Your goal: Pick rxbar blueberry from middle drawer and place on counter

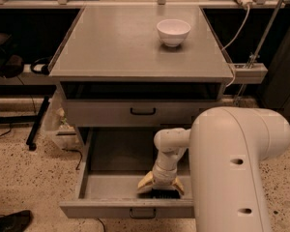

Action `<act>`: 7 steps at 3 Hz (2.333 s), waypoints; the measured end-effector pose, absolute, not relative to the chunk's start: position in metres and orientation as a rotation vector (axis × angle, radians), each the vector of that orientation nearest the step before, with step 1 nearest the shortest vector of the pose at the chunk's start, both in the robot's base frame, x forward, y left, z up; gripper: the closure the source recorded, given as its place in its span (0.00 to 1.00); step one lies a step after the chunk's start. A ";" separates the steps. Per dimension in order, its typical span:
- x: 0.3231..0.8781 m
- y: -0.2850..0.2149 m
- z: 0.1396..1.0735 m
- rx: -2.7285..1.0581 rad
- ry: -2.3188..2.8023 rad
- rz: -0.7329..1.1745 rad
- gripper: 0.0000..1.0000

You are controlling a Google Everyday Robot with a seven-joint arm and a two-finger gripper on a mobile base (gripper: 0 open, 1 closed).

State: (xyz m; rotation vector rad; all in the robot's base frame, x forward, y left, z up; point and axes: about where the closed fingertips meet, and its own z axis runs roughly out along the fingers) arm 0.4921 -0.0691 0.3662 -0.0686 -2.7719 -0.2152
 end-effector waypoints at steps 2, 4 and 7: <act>0.489 -0.075 0.341 -0.132 -2.731 -0.186 0.00; 0.487 -0.081 0.335 -0.155 -2.720 -0.180 0.42; 0.486 -0.087 0.355 -0.140 -2.755 -0.220 1.00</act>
Offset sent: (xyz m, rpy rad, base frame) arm -0.0011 -0.0108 -0.0347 -0.0388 0.0596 -0.0649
